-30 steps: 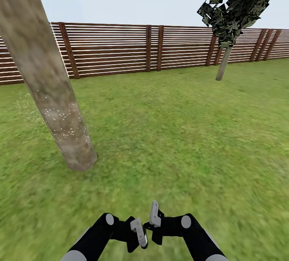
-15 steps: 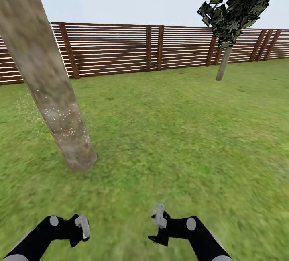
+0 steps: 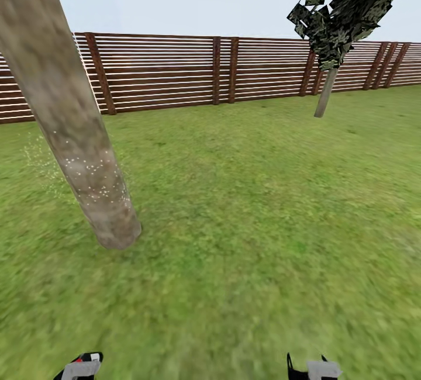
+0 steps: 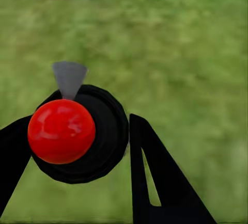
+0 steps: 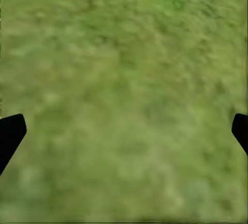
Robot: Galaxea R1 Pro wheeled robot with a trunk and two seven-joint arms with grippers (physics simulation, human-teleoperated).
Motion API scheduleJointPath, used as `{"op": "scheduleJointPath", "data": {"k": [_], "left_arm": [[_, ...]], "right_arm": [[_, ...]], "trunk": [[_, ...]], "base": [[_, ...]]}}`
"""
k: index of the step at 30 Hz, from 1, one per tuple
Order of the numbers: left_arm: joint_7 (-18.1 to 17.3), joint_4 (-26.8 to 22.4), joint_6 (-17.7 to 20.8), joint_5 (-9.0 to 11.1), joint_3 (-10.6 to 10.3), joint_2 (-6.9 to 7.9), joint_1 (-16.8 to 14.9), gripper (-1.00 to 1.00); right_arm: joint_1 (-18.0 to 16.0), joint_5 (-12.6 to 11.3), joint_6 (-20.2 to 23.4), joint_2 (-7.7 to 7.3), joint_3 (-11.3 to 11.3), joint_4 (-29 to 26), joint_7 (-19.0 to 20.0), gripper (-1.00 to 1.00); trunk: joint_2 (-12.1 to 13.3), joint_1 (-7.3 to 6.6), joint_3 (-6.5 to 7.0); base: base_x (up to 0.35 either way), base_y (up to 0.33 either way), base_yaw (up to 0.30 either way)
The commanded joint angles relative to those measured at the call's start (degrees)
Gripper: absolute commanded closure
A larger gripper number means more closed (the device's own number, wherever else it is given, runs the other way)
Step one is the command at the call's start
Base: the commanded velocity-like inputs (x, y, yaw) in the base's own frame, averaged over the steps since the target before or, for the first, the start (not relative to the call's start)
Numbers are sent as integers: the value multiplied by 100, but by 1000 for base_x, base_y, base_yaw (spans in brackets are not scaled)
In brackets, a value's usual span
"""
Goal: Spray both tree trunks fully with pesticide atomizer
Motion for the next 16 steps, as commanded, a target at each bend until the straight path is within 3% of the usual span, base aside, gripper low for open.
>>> {"op": "scheduleJointPath", "data": {"k": [1,16], "left_arm": [[-11,7,-22,-40,48,-2,4,100],[-2,7,-15,-13,42,-25,7,100]], "right_arm": [[16,43,-8,7,-20,34,-33,-100],[89,38,-4,34,-19,43,-26,-100]], "trunk": [[-2,-1,-4],[-2,-1,-4]], "base": [[0,0,0],[0,0,0]]}}
